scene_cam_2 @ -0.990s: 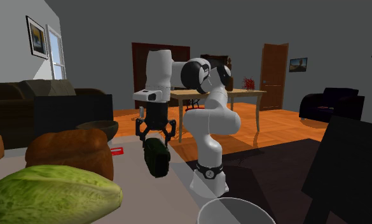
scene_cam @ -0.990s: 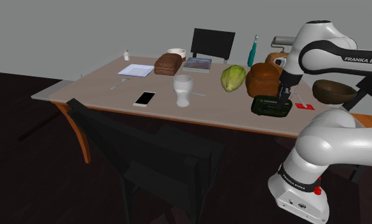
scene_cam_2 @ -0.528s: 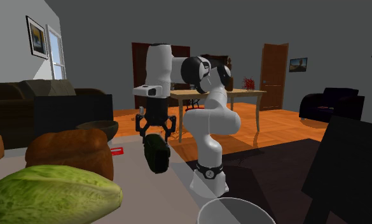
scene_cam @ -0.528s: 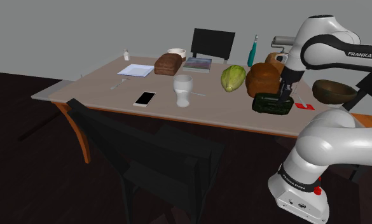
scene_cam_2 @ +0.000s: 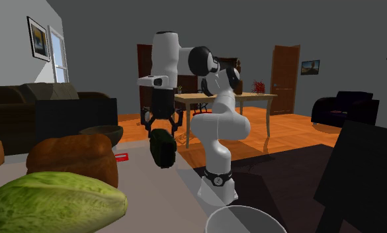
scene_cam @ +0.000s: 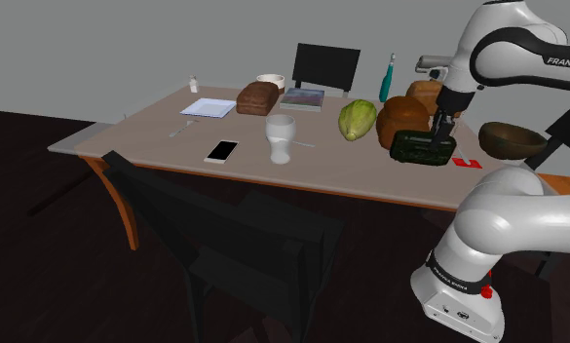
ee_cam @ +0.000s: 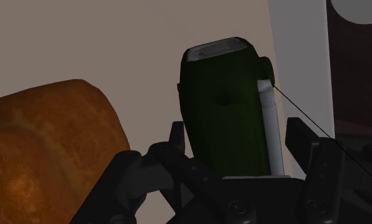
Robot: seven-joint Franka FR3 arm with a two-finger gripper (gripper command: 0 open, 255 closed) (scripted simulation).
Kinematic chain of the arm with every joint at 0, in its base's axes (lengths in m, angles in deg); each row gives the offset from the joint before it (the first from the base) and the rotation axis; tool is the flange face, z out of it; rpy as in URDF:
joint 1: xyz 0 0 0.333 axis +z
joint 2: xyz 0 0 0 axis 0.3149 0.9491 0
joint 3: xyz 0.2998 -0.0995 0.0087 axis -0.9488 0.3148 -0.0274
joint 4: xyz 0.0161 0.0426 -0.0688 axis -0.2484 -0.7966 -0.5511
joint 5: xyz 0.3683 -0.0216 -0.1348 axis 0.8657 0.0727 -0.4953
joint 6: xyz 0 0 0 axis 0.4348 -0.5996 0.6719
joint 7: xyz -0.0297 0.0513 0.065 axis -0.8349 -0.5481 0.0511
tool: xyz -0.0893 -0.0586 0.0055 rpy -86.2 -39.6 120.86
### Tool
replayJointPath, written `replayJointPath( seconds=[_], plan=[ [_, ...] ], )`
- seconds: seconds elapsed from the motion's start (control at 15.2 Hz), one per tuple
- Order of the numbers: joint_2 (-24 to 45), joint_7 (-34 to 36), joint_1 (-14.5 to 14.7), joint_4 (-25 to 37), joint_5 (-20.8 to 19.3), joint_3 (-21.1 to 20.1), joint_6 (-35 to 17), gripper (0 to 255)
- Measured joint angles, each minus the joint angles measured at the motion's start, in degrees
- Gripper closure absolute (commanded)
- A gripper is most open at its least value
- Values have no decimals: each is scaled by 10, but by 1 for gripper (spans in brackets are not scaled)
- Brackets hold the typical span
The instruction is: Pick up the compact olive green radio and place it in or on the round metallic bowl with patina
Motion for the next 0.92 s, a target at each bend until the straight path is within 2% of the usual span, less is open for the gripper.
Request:
replayJointPath(
  seconds=[0.92],
  plan=[
    [39,-6,24,118,41,-39,78,255]
  ],
)
